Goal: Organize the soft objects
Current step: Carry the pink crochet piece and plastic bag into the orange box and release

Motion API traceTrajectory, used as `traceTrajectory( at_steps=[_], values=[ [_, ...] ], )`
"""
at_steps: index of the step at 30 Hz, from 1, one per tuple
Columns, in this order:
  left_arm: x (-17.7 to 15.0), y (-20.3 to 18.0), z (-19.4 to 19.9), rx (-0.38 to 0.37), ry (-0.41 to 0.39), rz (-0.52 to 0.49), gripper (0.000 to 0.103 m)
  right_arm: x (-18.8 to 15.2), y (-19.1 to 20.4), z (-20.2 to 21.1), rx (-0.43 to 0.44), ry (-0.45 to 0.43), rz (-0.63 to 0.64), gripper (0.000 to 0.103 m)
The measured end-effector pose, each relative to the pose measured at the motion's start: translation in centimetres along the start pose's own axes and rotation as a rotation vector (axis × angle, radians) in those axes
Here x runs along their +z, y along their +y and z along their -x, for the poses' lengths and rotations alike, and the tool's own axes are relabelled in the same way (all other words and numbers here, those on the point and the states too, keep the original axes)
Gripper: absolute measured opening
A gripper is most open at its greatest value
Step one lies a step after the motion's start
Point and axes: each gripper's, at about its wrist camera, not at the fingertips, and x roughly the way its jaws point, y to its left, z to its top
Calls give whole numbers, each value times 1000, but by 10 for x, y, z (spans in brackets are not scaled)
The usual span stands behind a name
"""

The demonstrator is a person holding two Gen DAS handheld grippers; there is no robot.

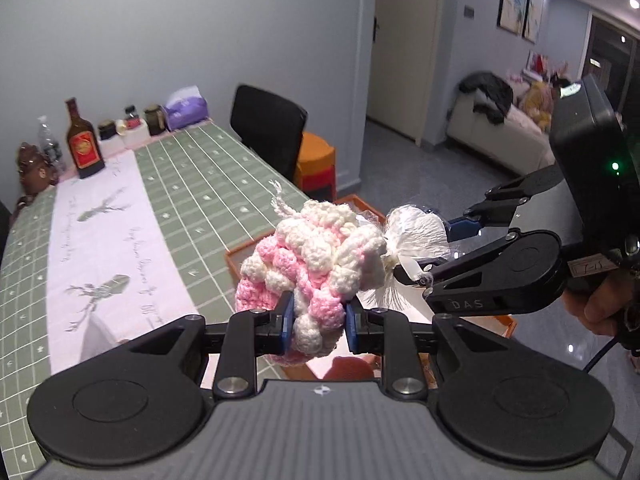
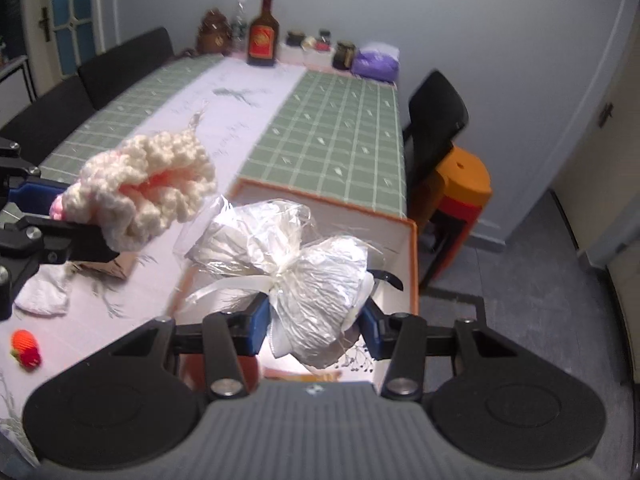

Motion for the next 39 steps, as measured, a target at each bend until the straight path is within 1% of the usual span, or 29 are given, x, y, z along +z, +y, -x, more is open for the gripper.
traceTrajectory(
  at_steps=[3,4,9,13,16,19,24,27,28,30,32,34,36,37,38,39],
  values=[
    [5,-7,-37,-16,78,0,28,-10,-12,-26,-9,55,-12,46],
    [6,-9,-49,-11,101,-5,28,-14,-15,-36,-8,74,-13,46],
    [9,-22,-93,63,175,-79,28,-23,-17,-76,-11,133,19,46],
    [6,-27,-120,79,237,-127,28,-24,-13,-100,-7,162,64,46],
    [1,-28,-133,96,269,-162,28,-24,-14,-116,-1,179,94,46],
    [0,-31,-143,76,296,-193,28,-26,-15,-127,17,194,118,46],
    [-4,-33,-157,60,329,-233,29,-30,-16,-140,23,206,159,47],
    [-7,-30,-161,21,341,-230,31,-30,-12,-142,6,207,198,48],
    [-7,-28,-163,22,346,-222,32,-31,-11,-142,5,204,212,51],
    [-9,-26,-166,31,349,-223,36,-31,-10,-142,12,201,219,51],
    [-10,-23,-166,23,351,-214,39,-31,-12,-141,15,199,216,53],
    [-11,-20,-164,15,348,-207,47,-32,-13,-140,15,202,212,54],
    [-11,-19,-161,12,329,-208,62,-34,-13,-138,14,199,216,58],
    [-11,-18,-159,10,317,-208,65,-34,-12,-137,15,198,217,63],
    [-10,-18,-157,7,308,-205,69,-34,-12,-136,14,194,215,66],
    [-10,-18,-155,5,304,-201,70,-33,-13,-135,13,190,213,66]
  ],
)
